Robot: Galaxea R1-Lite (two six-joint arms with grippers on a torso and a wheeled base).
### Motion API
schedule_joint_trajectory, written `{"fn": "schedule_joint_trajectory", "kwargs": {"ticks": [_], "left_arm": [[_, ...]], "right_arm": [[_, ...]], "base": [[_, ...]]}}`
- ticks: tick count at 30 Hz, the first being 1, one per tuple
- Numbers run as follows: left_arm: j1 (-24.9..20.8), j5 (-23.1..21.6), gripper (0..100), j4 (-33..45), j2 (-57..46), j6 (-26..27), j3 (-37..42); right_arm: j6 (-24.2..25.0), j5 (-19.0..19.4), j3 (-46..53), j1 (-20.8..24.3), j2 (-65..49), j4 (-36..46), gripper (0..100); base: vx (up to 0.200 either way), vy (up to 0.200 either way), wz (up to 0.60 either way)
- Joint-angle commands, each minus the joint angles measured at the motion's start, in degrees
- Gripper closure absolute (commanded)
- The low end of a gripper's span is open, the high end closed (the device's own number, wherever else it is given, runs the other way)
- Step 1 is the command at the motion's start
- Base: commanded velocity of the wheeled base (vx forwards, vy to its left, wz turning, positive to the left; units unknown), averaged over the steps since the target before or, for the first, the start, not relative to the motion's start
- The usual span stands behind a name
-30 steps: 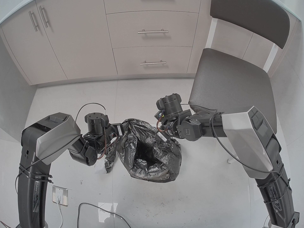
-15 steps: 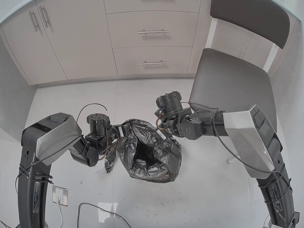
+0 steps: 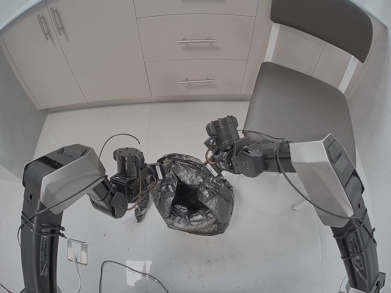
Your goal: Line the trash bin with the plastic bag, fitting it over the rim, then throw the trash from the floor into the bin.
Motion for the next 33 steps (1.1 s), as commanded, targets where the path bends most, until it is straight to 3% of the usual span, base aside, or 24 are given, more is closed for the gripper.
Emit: {"fn": "schedule_joint_trajectory", "kwargs": {"ticks": [1, 8, 12, 15, 20, 21, 22, 25, 33], "left_arm": [[-0.6, 0.0, 0, -0.2, -1.3, 0.0, 1.1], [-2.5, -0.1, 0, -0.3, -6.4, -0.1, 4.8], [-3.4, -0.4, 0, -0.3, -10.4, -0.1, 8.5], [-3.8, -0.4, 0, -0.3, -12.5, -0.2, 11.0], [-4.6, -0.6, 0, -1.8, -17.2, -2.0, 17.4], [-4.6, -0.6, 0, -1.8, -17.2, -2.0, 17.4], [-4.6, -0.6, 0, -2.6, -19.1, -2.1, 19.6], [-4.5, -0.6, 0, -2.7, -21.2, -2.1, 21.9], [-4.4, -0.6, 0, -2.7, -28.0, -2.4, 28.0]], "right_arm": [[-0.1, 0.0, 0.0, -0.4, 0.3, 0.0, 0], [0.7, -0.4, 0.0, 1.9, -1.6, 0.7, 0], [4.1, -0.9, 0.0, 2.0, -3.6, 3.9, 0], [8.5, -0.9, 0.0, 2.8, -5.2, 8.8, 0], [20.0, -0.8, 0.0, 4.4, -7.9, 24.2, 0], [20.0, -0.8, 0.0, 4.4, -7.9, 24.2, 0], [24.5, -0.2, 0.0, 5.0, -8.9, 28.6, 0], [28.0, 0.5, 0.0, 5.5, -9.6, 31.6, 0], [37.2, 7.8, 0.0, 11.1, -13.6, 42.8, 0]], "base": [[0.0, 0.0, 0.0], [0.0, 0.0, 0.0], [0.0, 0.0, 0.0], [0.0, 0.0, 0.0], [0.0, 0.0, 0.0], [0.0, 0.0, 0.0], [0.0, 0.0, 0.0], [0.0, 0.0, 0.0], [0.0, 0.0, 0.0]]}}
